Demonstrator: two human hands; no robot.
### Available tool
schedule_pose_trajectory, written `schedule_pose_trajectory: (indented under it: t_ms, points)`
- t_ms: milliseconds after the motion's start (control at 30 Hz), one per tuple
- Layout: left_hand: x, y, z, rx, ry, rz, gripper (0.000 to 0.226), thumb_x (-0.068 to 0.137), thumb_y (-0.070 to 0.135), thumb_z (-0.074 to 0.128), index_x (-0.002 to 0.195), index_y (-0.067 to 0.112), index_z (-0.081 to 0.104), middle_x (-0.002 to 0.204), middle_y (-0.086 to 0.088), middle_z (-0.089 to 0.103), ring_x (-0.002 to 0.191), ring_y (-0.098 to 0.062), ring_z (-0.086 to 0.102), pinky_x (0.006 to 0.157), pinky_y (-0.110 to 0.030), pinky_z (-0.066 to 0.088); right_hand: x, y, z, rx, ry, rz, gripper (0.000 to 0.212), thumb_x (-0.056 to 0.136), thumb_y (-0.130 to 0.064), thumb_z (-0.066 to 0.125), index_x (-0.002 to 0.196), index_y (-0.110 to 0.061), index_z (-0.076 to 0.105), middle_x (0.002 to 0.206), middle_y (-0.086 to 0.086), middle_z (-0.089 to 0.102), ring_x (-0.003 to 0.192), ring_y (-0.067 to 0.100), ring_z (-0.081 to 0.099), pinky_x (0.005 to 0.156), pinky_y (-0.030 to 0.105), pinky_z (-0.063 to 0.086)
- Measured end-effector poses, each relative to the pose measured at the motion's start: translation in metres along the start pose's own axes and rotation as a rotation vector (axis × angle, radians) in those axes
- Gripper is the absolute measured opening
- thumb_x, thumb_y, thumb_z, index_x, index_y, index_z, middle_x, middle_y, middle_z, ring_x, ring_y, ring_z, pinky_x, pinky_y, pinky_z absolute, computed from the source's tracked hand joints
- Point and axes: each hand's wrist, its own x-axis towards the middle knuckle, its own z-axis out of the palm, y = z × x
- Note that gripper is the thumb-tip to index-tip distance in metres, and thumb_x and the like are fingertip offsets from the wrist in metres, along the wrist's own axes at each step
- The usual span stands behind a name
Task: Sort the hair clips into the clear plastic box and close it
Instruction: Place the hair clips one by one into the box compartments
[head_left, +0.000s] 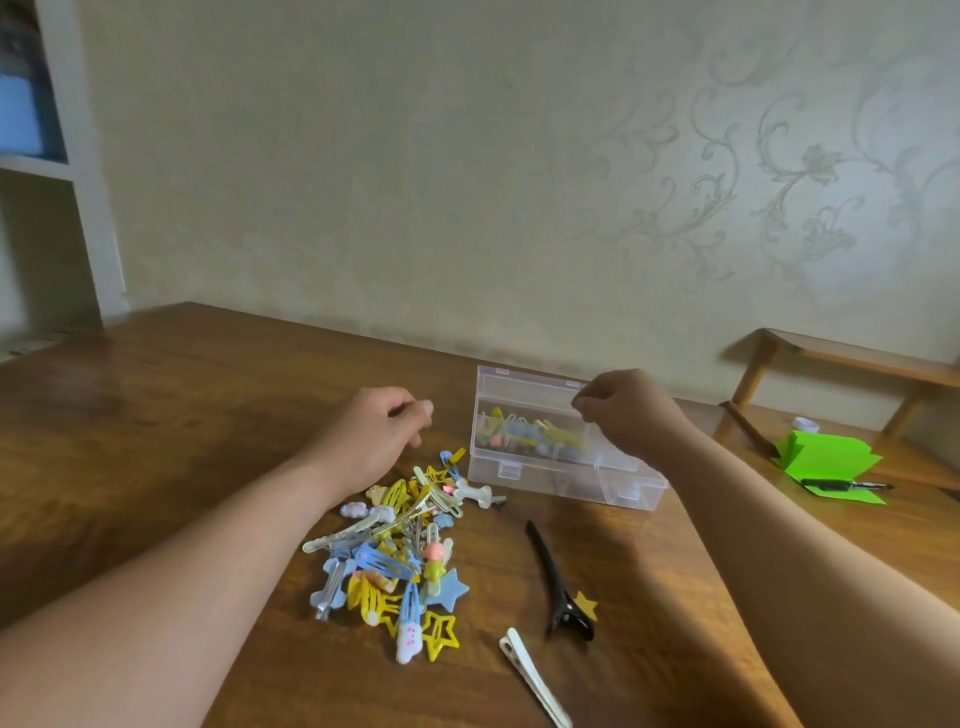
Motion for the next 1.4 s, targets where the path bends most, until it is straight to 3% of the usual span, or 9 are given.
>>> schedule_pose_trajectory:
  t_ms: [100,200,400,600,900,1067,1233,1333,1400]
  points:
    - [-0.001,0.002,0.0,-0.003,-0.003,-0.005,0.03,0.111,0.041,0.053,0.102,0.025,0.076,0.094,0.004,0.075,0.09,-0.018,0.067,0.088,-0.042,0.054,-0.027,-0.008,-0.008,0.158,0.103,-0.065,0.015,0.102,-0.027,0.064,0.1,-0.022,0.079,0.089,-0.004,0.077,0.06,0.009,0.056,0.058,0.027,0.044]
    - [-0.002,0.001,-0.001,-0.008,-0.004,-0.013,0.029,0.111,0.042,0.053,0.103,0.026,0.076,0.096,0.005,0.076,0.093,-0.016,0.067,0.088,-0.04,0.053,-0.061,-0.018,-0.007,0.27,0.098,-0.178,0.014,0.103,-0.027,0.064,0.102,-0.026,0.078,0.09,-0.011,0.077,0.073,0.002,0.065,0.064,0.023,0.045]
    - [-0.006,0.002,-0.001,-0.011,0.022,-0.003,0.029,0.111,0.038,0.054,0.104,0.023,0.078,0.096,0.003,0.076,0.09,-0.016,0.07,0.082,-0.036,0.053,-0.096,-0.025,0.003,0.064,-0.194,-0.336,0.014,0.105,-0.031,0.063,0.098,-0.031,0.075,0.082,-0.014,0.075,0.068,-0.009,0.065,0.061,0.008,0.043]
    - [-0.008,0.003,-0.001,-0.004,0.039,0.003,0.029,0.112,0.037,0.054,0.104,0.022,0.078,0.094,0.002,0.077,0.087,-0.013,0.07,0.078,-0.034,0.051,-0.097,-0.028,-0.004,-0.101,-0.355,-0.36,0.021,0.103,-0.044,0.064,0.093,-0.028,0.073,0.081,-0.008,0.075,0.067,0.007,0.07,0.072,0.028,0.06]
    - [-0.005,0.0,0.0,-0.044,0.044,-0.014,0.029,0.111,0.035,0.057,0.097,0.022,0.079,0.089,0.0,0.076,0.079,-0.016,0.066,0.084,-0.037,0.054,-0.124,-0.059,-0.003,-0.11,-0.709,-0.496,0.033,0.087,-0.065,0.074,0.087,-0.032,0.072,0.077,-0.019,0.068,0.07,-0.005,0.062,0.063,0.018,0.044]
    - [-0.005,0.0,-0.001,-0.02,0.033,-0.014,0.029,0.11,0.039,0.056,0.098,0.026,0.078,0.091,0.003,0.077,0.084,-0.017,0.068,0.088,-0.041,0.056,-0.134,-0.068,-0.012,-0.275,-0.881,-0.473,0.043,0.081,-0.063,0.082,0.088,-0.021,0.071,0.083,-0.004,0.07,0.074,0.007,0.064,0.064,0.026,0.047]
    - [-0.004,-0.001,0.0,-0.017,0.031,-0.01,0.028,0.11,0.039,0.056,0.098,0.026,0.078,0.09,0.004,0.077,0.084,-0.015,0.069,0.09,-0.043,0.057,-0.131,-0.065,-0.008,-0.249,-0.806,-0.497,0.026,0.091,-0.05,0.078,0.086,-0.024,0.073,0.078,-0.01,0.069,0.07,0.001,0.061,0.064,0.024,0.048]
    - [-0.003,-0.002,0.0,-0.028,0.037,-0.005,0.029,0.109,0.039,0.058,0.095,0.025,0.079,0.088,0.004,0.077,0.085,-0.017,0.07,0.092,-0.046,0.057,-0.12,-0.056,-0.013,0.039,-0.62,-0.499,0.02,0.098,-0.04,0.072,0.084,-0.025,0.069,0.077,-0.014,0.074,0.065,0.0,0.065,0.067,0.027,0.056]
    - [-0.003,-0.002,0.0,-0.027,0.039,0.001,0.029,0.109,0.039,0.059,0.094,0.025,0.079,0.09,0.005,0.078,0.091,-0.018,0.072,0.095,-0.046,0.057,-0.108,-0.044,-0.019,0.311,-0.445,-0.428,0.02,0.103,-0.031,0.069,0.095,-0.013,0.07,0.083,0.001,0.079,0.068,0.013,0.071,0.064,0.034,0.056]
